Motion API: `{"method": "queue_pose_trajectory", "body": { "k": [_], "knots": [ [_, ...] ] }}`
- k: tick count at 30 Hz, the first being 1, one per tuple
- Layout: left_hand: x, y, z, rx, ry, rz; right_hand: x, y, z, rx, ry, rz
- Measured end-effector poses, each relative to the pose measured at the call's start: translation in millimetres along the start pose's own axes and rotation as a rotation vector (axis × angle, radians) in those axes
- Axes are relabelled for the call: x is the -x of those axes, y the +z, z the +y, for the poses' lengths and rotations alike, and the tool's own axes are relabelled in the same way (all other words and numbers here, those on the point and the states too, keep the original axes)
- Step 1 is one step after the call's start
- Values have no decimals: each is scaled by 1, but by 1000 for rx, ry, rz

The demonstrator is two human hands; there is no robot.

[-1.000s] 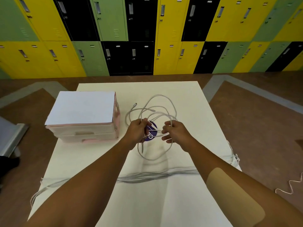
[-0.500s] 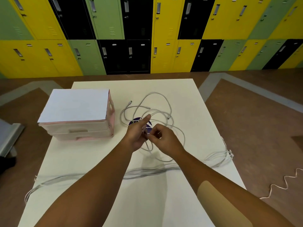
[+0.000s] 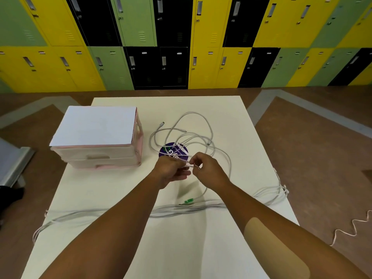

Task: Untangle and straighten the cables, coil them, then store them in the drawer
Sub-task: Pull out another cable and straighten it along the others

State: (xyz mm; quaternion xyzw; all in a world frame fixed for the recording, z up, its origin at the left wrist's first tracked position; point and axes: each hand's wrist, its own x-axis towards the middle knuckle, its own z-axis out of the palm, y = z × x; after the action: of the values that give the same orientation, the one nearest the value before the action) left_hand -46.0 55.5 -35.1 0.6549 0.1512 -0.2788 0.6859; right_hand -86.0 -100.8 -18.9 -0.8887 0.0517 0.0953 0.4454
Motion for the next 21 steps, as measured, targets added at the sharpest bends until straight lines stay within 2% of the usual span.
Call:
{"method": "queue_pose_trajectory", "body": {
  "k": [3,5,7,9,13,16,21],
  "knots": [
    [1,-2,-4,-248,75,20,-6,2,6,105,-25,-4],
    [1,-3,-3,-472,185,8,-10,3,9,192,-47,-18],
    [2,-2,-2,-715,293,-67,-14,4,9,242,-68,-39],
    [4,-3,-1,-861,344,-133,-15,6,8,289,-103,-33],
    [4,-12,-2,-977,478,-100,-17,8,7,557,-292,192],
    [3,-18,-4,-1066,552,-24,-17,8,8,655,-353,336],
    [2,-36,-12,-1159,554,23,-20,5,15,678,-338,305]
  ]
}}
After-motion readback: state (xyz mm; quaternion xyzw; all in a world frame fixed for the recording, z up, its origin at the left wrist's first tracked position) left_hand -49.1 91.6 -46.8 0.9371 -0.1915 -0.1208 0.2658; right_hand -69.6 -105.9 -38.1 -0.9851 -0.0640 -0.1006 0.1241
